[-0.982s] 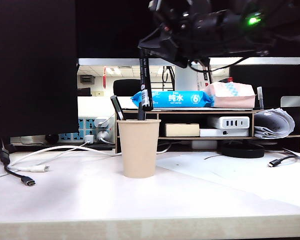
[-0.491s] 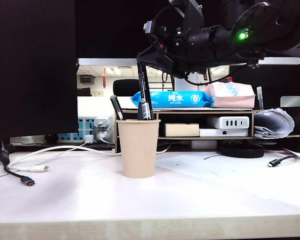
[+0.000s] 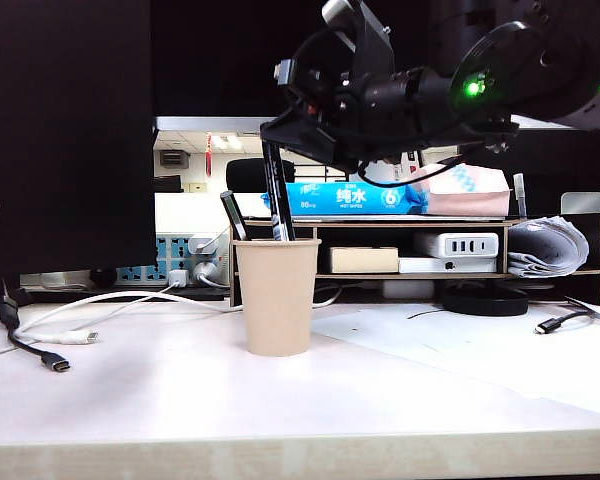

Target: Pick up the marker and insert it into the paper cup.

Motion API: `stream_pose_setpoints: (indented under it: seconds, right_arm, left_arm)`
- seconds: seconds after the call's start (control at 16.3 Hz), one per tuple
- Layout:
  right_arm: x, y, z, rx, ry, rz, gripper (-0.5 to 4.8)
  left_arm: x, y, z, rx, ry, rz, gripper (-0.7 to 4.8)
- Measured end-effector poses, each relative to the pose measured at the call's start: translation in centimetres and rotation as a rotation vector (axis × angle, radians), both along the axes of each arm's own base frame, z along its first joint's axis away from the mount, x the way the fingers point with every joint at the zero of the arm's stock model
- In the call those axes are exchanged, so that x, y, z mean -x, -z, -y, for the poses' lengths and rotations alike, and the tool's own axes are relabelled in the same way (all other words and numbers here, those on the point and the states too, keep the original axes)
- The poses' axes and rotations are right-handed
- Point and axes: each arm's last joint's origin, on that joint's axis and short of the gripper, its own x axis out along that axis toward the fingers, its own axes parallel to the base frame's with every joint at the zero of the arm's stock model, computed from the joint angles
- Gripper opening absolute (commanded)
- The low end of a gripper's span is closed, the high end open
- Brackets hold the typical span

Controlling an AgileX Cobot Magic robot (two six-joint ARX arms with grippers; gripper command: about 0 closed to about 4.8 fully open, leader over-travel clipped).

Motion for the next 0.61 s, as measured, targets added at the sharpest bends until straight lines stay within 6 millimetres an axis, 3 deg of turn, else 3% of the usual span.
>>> stream_pose_setpoints:
  seconds: [0.06, 0.18, 0.61]
  right_arm:
    - [-0.02, 0.03, -0.01, 0.001, 0.000, 0.000, -0.04]
    - [-0.02, 0.03, 0.00, 0.001, 0.004, 0.001, 0.91]
    - [0.00, -0.39, 0.02, -0.022, 0.006, 0.038, 0.95]
  left_arm:
    - [0.00, 0.00, 0.00, 0.000, 0.000, 0.000, -0.05]
    - [0.00, 0.00, 0.00, 0.000, 0.000, 0.000, -0.05]
    - [0.00, 0.00, 0.00, 0.000, 0.000, 0.000, -0.05]
